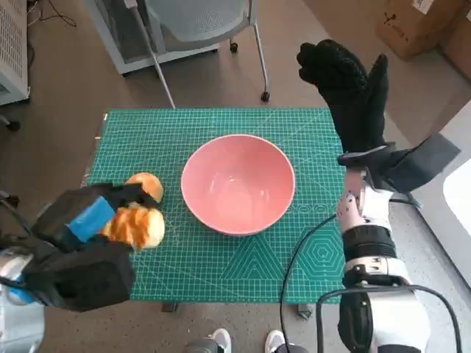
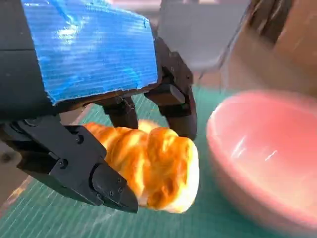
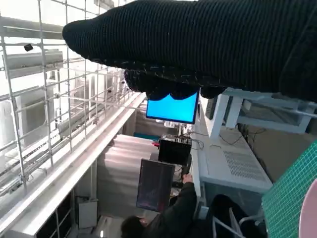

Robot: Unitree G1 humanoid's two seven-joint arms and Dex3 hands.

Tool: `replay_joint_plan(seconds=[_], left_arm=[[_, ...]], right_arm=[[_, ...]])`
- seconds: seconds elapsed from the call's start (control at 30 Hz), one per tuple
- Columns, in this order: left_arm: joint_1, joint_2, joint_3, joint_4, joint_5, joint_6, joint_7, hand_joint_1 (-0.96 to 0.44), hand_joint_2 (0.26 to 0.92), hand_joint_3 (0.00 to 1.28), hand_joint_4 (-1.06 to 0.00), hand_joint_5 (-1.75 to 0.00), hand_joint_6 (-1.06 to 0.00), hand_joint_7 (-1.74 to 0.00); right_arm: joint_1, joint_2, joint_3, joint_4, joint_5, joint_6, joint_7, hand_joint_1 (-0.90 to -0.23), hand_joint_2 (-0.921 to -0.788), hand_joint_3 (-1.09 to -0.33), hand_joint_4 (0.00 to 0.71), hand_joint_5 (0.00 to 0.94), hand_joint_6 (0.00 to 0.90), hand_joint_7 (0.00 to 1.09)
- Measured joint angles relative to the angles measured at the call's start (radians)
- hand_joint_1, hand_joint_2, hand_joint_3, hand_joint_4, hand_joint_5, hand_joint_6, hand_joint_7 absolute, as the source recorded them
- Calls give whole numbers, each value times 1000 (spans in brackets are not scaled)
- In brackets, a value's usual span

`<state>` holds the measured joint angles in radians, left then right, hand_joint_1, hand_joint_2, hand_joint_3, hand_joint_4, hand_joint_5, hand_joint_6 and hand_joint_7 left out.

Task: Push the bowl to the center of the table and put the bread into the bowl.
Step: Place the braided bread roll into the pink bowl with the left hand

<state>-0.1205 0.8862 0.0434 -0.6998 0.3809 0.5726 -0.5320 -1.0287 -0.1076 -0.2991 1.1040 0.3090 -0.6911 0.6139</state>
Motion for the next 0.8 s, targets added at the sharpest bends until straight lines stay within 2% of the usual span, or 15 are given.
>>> replay_joint_plan(seconds=[0.2, 0.3, 0.4, 0.53, 0.6, 0.8], left_arm=[[-124, -46, 11, 10, -4, -81, 36, 4, 836, 85, -814, -1146, -848, -819], [-197, -81, 3, 48, -4, -166, 79, 3, 844, 73, -793, -1063, -850, -921], [-263, -117, -22, 118, -3, -282, 132, 2, 852, 58, -788, -986, -853, -995], [-324, -161, -61, 225, -1, -450, 202, 1, 845, 20, -841, -908, -920, -928], [-347, -179, -82, 287, 2, -532, 233, 1, 845, 13, -841, -908, -939, -903], [-424, -216, -152, 519, 39, -777, 332, 0, 875, 9, -744, -1016, -913, -928]], right_arm=[[0, 0, 2, 8, 0, 0, 1, -586, -921, -539, 379, 4, 548, 13], [0, 2, 3, 11, -1, 0, 1, -586, -921, -539, 381, 4, 543, 10], [0, 2, 5, 11, -1, -1, 1, -586, -921, -539, 384, 5, 539, 7], [0, 2, 7, 11, -1, -4, 1, -574, -921, -551, 388, 6, 530, 2], [0, 2, 7, 11, -1, -7, 1, -566, -921, -565, 389, 6, 525, 1], [0, -3, 6, 10, -1, -19, 1, -548, -921, -610, 379, 1, 507, 0]])
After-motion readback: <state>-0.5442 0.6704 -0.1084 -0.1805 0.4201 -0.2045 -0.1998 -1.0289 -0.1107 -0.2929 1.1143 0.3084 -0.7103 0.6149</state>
